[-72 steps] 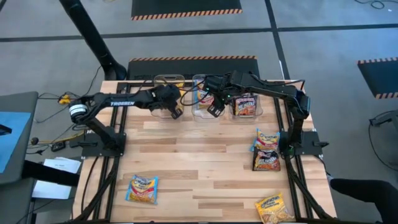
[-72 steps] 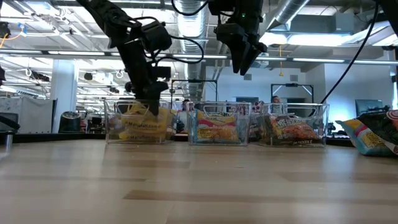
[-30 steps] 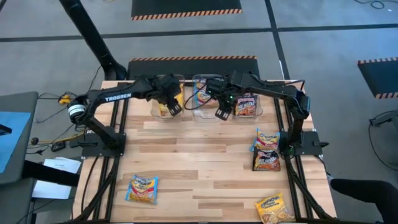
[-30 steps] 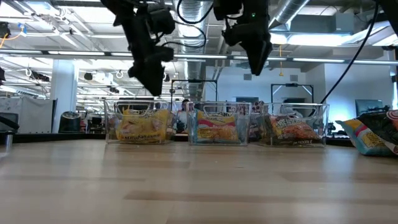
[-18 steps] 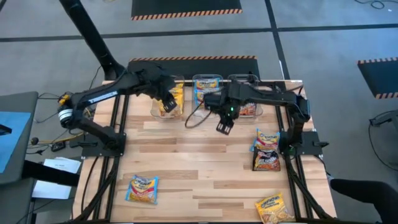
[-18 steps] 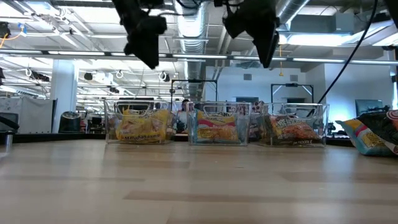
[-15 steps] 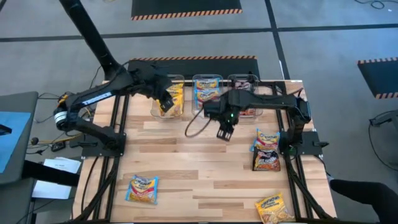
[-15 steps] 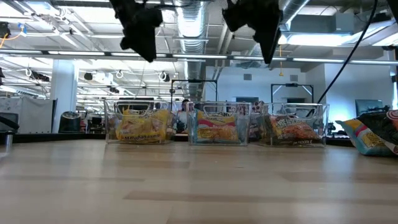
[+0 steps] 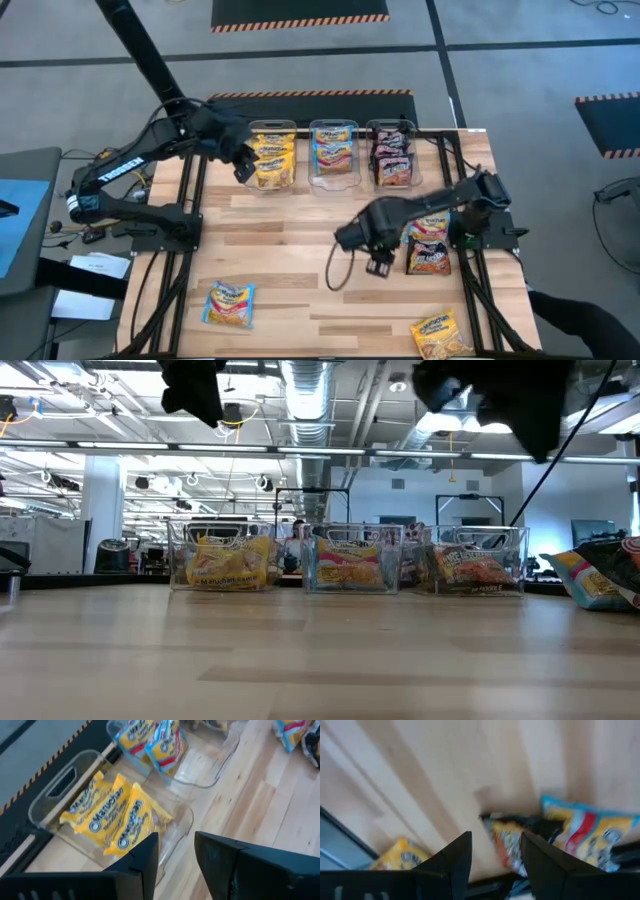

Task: Sort Maruchan noodles
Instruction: Put the black noodle pack into the right transparent bin

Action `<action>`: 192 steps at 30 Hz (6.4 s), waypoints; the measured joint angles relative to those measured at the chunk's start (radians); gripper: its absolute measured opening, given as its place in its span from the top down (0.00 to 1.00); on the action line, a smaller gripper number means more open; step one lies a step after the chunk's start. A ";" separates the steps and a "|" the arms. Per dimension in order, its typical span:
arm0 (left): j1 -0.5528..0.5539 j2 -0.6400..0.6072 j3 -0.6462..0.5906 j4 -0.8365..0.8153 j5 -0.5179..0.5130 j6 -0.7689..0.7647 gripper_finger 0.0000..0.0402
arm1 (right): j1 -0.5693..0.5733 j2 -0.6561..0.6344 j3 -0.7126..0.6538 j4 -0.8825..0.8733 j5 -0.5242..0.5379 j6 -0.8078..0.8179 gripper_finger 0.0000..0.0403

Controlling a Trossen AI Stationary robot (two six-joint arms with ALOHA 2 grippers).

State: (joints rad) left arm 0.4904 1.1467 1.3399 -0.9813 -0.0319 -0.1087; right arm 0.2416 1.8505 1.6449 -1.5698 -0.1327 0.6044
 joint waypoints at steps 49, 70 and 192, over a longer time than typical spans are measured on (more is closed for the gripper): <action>0.000 -0.001 0.000 -0.105 -0.002 -0.044 0.72 | 0.178 -0.765 -0.497 0.214 0.194 0.291 0.52; 0.000 -0.001 -0.001 -0.103 -0.008 -0.046 0.72 | 0.127 -0.624 -0.721 0.344 0.012 0.165 0.52; 0.000 0.000 -0.001 -0.158 -0.053 -0.019 0.72 | -0.589 0.020 -0.143 0.110 0.472 -0.579 0.64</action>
State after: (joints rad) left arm 0.4904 1.1465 1.3392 -1.1389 -0.0849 -0.1276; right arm -0.3471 1.8702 1.5016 -1.4599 0.3395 0.0254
